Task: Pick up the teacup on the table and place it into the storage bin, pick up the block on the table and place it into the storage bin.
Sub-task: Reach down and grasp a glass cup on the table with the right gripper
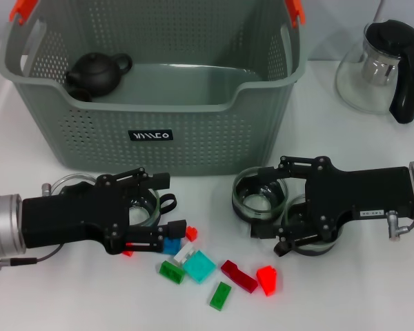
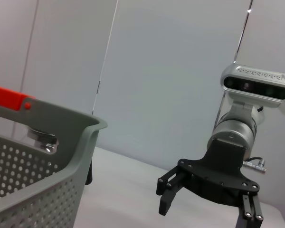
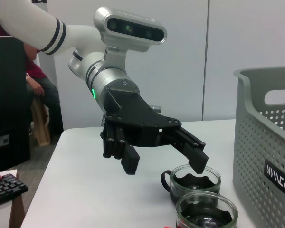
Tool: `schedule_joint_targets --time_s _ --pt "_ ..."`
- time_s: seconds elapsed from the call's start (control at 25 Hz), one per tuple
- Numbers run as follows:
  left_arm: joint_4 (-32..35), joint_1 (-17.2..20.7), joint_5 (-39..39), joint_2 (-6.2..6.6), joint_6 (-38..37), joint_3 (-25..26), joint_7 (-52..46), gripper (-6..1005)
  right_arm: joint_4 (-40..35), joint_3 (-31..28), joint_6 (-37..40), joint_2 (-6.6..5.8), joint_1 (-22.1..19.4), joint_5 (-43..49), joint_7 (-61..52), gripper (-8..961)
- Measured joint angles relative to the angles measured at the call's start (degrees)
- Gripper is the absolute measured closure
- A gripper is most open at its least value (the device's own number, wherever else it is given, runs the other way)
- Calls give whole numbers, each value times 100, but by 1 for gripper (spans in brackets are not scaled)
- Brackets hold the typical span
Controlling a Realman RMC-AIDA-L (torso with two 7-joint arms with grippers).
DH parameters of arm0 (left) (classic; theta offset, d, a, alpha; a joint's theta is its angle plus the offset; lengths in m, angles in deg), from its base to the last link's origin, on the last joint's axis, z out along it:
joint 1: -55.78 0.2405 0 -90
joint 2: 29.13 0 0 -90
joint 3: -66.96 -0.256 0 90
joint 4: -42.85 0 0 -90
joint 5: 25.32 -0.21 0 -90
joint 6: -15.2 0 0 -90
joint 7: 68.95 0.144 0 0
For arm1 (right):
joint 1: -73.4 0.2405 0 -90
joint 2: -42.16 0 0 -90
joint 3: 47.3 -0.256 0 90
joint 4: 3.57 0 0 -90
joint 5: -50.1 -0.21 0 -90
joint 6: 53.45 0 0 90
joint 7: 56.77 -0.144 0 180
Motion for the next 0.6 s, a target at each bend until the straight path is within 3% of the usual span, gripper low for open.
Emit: schedule_joint_targets --time_s 0.6 --pt "-8 -18 -21 25 30 2 6 67 -65 0 -2 -3 27 27 -2 11"
